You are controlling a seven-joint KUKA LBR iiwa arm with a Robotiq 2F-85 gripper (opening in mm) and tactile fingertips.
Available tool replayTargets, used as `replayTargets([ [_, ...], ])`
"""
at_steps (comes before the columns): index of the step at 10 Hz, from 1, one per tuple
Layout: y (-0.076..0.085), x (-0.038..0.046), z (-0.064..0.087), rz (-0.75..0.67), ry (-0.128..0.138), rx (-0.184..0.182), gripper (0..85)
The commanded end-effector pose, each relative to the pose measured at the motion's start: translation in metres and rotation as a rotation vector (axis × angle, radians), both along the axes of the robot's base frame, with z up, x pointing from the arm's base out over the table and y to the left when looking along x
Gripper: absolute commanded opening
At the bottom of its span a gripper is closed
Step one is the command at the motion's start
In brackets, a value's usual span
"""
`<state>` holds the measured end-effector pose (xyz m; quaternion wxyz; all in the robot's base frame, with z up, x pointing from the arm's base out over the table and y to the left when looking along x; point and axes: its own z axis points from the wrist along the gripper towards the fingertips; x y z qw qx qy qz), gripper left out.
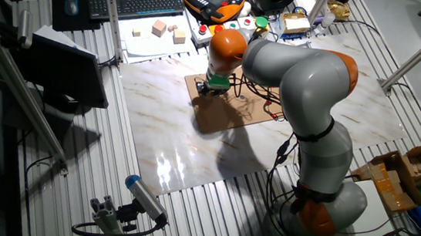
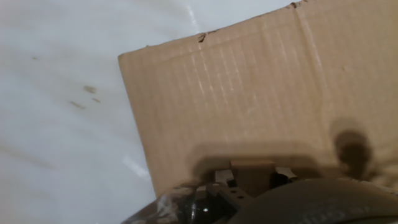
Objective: Hold a small block with the gripper and sweep it from left to right on the table
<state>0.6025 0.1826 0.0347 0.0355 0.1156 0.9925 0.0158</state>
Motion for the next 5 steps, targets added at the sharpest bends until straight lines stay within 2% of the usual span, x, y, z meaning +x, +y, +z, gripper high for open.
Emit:
replayTargets([
  [1,0.0008,-0.0005,-0.0003,0.002,0.0,0.0,0.7],
  [5,0.0064,-0.0027,-0.0017,0.002,0.0,-0.005,0.7],
])
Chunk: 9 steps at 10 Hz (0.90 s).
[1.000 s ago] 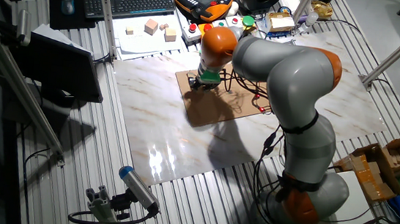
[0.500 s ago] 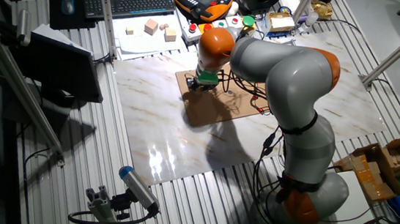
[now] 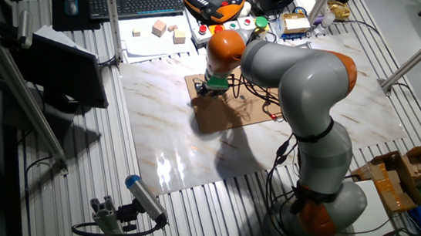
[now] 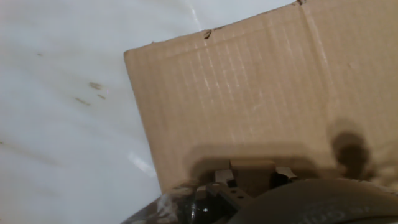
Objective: Hold a small block with the gripper and sweep it from left to right on the table
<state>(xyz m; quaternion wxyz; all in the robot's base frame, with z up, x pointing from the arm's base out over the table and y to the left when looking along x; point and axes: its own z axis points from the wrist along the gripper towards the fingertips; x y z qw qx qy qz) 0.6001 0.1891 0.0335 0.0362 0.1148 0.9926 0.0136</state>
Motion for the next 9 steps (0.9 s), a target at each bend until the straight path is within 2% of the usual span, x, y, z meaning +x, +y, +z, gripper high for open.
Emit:
replayTargets([
  [1,0.001,-0.0007,-0.0007,-0.001,0.001,0.0,0.7],
  [9,0.0098,-0.0072,-0.0029,-0.004,0.003,0.0,0.7],
])
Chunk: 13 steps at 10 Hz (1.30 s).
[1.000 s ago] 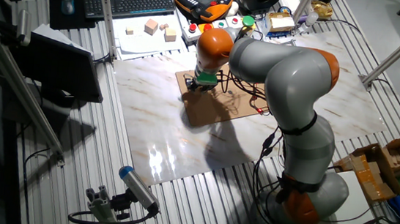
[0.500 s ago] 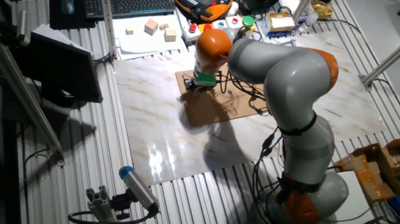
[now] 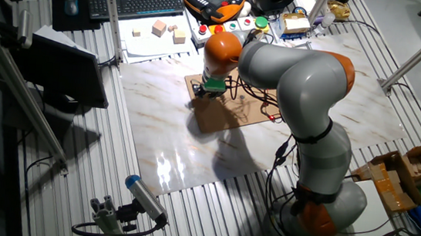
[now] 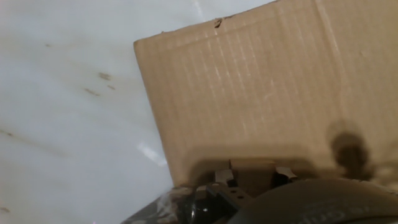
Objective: Hold a small block with the gripper and sweep it from left to right on the table
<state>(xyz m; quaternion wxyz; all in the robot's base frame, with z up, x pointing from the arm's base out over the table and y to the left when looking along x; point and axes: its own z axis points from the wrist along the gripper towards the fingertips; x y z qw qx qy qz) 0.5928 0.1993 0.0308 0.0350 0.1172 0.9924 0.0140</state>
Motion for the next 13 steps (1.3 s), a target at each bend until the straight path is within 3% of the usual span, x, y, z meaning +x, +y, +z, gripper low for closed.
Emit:
replayTargets([
  [1,0.0013,-0.0015,-0.0001,-0.001,0.0,0.004,0.7],
  [4,0.0065,-0.0074,-0.002,-0.012,-0.009,0.003,0.7],
  [13,0.0068,-0.011,0.0029,-0.018,-0.007,-0.001,0.7],
])
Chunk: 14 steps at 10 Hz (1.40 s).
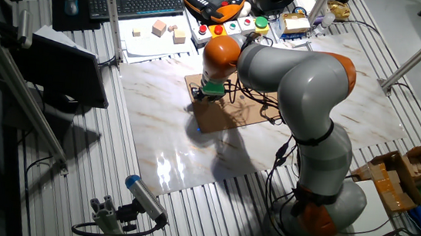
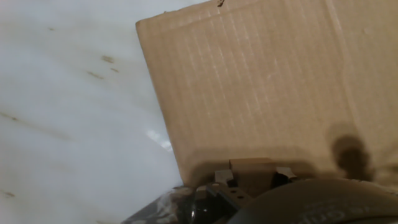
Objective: Hold a small block with the gripper and sweep it from left to right on the table
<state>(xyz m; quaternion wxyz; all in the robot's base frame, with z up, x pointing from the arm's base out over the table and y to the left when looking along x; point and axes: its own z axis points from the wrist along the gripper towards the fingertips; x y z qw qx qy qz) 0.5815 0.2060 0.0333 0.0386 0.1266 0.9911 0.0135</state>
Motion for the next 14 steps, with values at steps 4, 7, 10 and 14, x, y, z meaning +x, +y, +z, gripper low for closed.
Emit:
replayTargets([
  [4,0.0,0.0005,0.0004,-0.002,-0.005,0.011,0.7],
  [7,0.0001,0.0003,0.0005,0.001,-0.005,0.006,4.3],
  [10,0.0001,0.0005,0.0003,0.001,-0.008,0.006,5.3],
  [14,0.0003,0.0003,0.0003,-0.005,-0.015,0.007,21.3],
])
